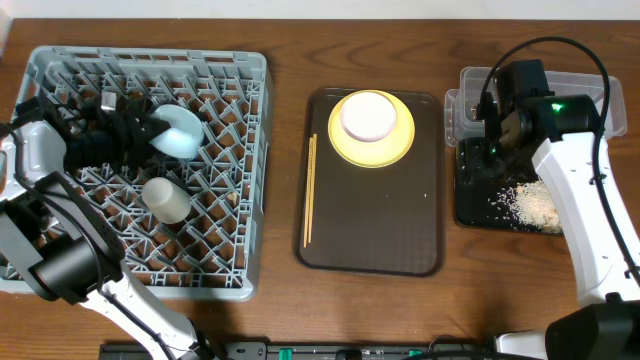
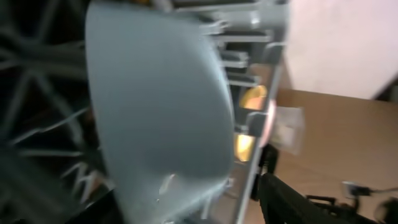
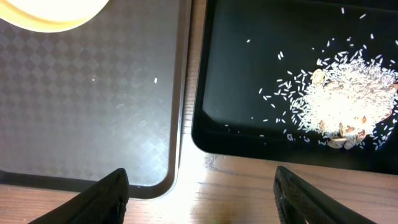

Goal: Sort waste into correct bins and load items into the dishwasher
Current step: 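Carry the light-blue bowl left and place it in the rack, then move the left gripper to the pink bowl and grasp its rim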

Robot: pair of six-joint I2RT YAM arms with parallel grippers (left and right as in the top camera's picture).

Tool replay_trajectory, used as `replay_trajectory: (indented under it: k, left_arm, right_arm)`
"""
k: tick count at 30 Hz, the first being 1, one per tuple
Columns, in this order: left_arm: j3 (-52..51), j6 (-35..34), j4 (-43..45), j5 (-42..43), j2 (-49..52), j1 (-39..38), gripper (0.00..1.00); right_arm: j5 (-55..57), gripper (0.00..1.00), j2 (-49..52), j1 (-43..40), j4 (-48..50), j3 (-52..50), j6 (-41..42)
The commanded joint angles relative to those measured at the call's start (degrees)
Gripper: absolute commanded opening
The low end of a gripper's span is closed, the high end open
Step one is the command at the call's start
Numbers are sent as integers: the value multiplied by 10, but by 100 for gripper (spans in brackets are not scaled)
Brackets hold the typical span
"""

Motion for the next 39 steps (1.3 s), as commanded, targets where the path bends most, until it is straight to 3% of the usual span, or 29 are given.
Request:
replay_trajectory:
  k: [1, 6, 12, 17, 25, 35, 39]
  left_arm:
    - [0, -37, -3, -117, -56, 1, 64]
    - [0, -82, -6, -220, -137, 1, 68]
    - [0, -95, -5, -229, -245, -10, 69]
    - [0, -95, -3, -234, -301, -64, 69]
    - [0, -95, 44, -330, -308, -255, 69]
    - [0, -95, 223, -548, -248, -551, 70]
    - [0, -94, 290, -560, -186, -621, 70]
  right_arm:
    - [4, 72, -1, -5, -3, 6, 7]
    - [4, 73, -1, -5, -3, 6, 7]
    - [4, 72, -1, -5, 0, 6, 12]
    - [14, 72, -1, -15, 2, 6, 63]
    - [21, 82, -1, -85, -8, 6, 97]
    - [21, 83, -1, -136, -28, 6, 97]
    - [21, 84, -1, -141, -33, 6, 94]
